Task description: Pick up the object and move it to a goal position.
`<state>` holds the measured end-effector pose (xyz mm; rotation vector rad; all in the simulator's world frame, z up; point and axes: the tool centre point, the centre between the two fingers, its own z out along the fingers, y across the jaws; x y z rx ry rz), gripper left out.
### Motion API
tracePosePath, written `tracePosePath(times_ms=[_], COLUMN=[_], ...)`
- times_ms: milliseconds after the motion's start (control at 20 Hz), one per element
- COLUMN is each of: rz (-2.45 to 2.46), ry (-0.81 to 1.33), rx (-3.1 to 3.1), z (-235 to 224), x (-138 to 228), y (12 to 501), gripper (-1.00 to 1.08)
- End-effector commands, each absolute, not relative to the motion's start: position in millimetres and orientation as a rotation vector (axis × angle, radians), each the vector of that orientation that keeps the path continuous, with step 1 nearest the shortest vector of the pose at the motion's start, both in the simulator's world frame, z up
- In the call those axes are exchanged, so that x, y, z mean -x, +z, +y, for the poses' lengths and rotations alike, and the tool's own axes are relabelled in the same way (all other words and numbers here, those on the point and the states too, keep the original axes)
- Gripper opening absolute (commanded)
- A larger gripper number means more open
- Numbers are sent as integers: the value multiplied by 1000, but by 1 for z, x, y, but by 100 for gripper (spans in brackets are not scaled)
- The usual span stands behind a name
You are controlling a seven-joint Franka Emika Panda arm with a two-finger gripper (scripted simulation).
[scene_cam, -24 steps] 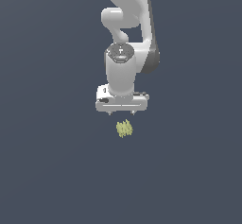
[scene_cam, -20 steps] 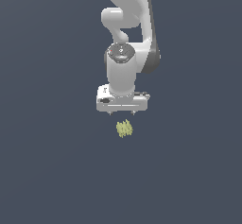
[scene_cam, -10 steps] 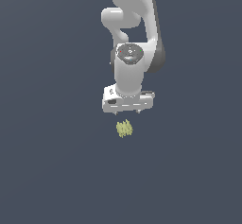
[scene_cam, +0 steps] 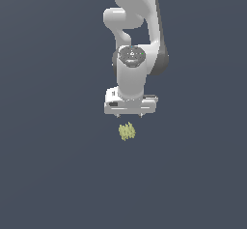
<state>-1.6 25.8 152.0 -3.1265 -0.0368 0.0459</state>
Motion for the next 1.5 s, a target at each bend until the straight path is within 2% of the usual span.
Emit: tracePosePath(times_ms=[0, 1450], rz=[20, 1200], ry=[46, 31], rx=[3126, 2894], z=[26, 22], x=[1, -9], y=[150, 110], gripper=[100, 100])
